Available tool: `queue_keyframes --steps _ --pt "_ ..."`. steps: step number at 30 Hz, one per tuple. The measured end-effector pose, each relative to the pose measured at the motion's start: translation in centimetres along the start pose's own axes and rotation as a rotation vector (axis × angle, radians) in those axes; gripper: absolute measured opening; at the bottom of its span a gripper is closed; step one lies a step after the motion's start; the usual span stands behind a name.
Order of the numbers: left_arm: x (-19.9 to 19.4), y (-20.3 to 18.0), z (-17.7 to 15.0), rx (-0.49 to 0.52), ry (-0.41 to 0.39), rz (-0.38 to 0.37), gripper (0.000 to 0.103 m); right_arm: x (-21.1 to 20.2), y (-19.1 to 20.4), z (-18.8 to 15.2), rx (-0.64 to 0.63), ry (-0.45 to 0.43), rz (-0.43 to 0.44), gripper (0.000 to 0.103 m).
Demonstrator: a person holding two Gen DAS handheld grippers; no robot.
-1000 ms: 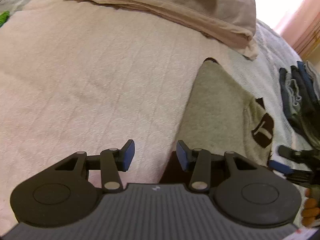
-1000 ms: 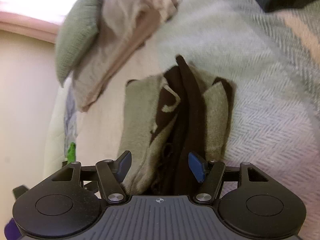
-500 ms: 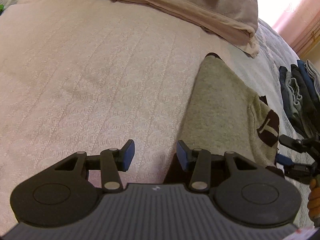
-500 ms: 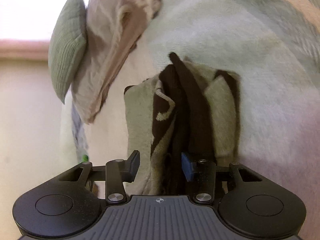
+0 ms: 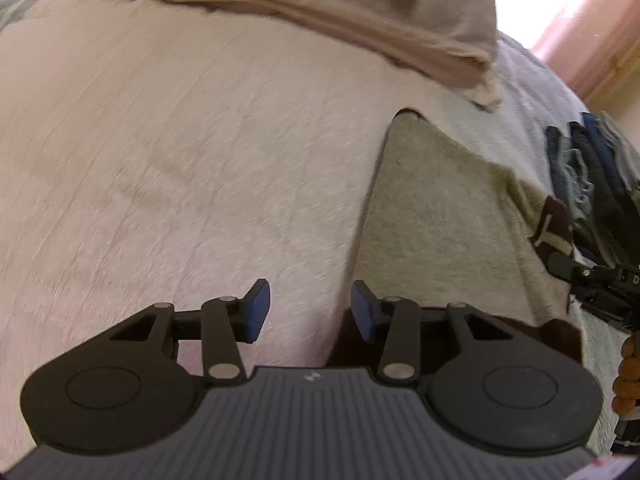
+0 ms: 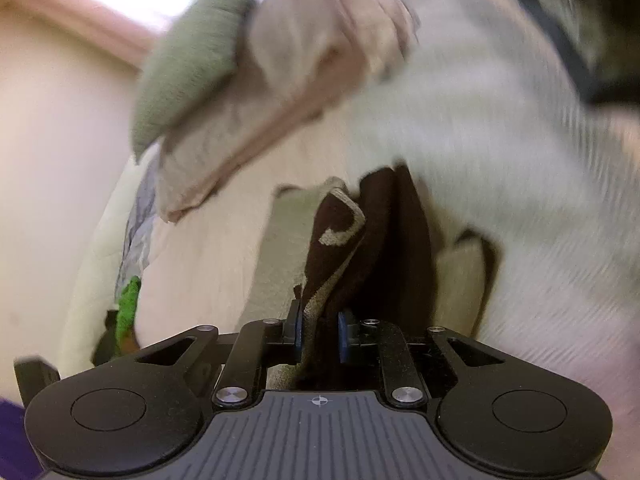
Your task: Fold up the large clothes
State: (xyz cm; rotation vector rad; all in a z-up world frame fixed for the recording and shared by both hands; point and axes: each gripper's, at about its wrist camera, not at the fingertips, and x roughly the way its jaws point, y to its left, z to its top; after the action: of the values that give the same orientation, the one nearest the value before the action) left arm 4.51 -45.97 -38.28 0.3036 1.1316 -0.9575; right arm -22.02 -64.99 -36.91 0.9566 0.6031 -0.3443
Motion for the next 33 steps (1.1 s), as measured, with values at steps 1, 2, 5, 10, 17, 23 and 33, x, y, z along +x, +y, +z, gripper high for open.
queue_keyframes --steps 1,2,5,10,17,23,33 --pt "0.0 -0.3 0.0 0.013 -0.004 -0.010 0.037 -0.2 -0.3 -0.3 -0.013 0.000 -0.033 0.013" --pt "0.0 -0.6 0.1 0.028 -0.005 -0.017 0.037 -0.3 -0.7 -0.8 -0.014 -0.002 -0.060 0.013" --pt "0.5 -1.9 -0.2 0.065 0.001 -0.015 0.036 -0.3 -2.8 -2.1 0.068 -0.014 -0.079 0.013" --pt "1.2 -3.3 -0.7 0.102 0.007 -0.040 0.035 -1.5 -1.9 -1.9 0.043 -0.110 -0.101 0.013" --pt "1.1 -5.1 -1.1 0.175 -0.005 -0.016 0.032 -1.4 -2.4 -1.0 0.075 -0.074 -0.281 0.046" --pt "-0.9 -6.9 -2.1 0.258 -0.061 -0.036 0.032 -5.7 6.4 -4.6 -0.291 -0.141 -0.183 0.032" --pt "4.4 -8.5 -6.0 0.406 0.016 0.032 0.036 0.0 2.8 -13.1 -0.407 0.040 -0.277 0.007"
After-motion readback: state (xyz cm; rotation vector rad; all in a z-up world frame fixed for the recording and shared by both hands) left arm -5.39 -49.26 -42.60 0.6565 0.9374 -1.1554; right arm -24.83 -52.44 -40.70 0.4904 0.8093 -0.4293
